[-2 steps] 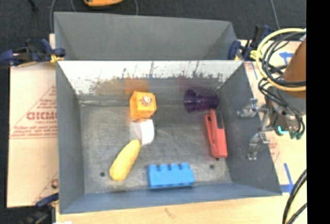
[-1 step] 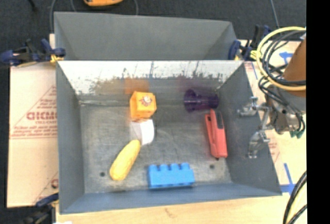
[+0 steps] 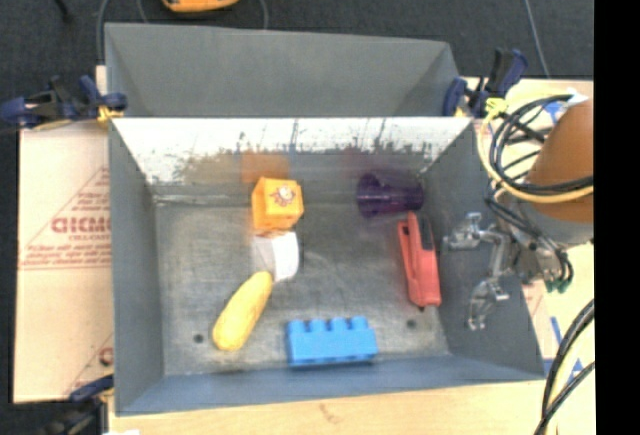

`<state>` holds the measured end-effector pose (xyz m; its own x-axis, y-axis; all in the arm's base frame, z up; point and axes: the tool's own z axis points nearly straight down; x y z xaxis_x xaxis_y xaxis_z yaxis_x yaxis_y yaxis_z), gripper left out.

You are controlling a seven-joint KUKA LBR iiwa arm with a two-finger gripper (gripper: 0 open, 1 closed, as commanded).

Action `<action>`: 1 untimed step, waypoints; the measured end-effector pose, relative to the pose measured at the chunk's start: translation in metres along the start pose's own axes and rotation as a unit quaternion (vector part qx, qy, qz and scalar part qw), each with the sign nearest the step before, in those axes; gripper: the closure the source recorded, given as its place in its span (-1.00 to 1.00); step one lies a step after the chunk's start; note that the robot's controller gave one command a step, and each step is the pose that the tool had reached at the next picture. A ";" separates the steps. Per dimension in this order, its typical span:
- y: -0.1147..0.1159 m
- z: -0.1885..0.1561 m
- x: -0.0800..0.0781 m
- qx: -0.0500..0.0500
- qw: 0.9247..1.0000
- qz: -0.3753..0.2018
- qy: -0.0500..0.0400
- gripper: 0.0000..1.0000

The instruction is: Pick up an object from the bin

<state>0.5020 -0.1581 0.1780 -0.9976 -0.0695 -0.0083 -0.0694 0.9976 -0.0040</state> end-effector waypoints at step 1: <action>0.011 0.049 0.011 -0.001 0.995 -0.100 0.002 -1.00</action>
Offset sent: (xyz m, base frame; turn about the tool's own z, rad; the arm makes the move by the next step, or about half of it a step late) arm -0.0242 0.0548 -0.0397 -0.2721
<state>0.4908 -0.1480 0.1291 -0.9640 -0.2661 -0.0040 -0.2660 0.9640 -0.0028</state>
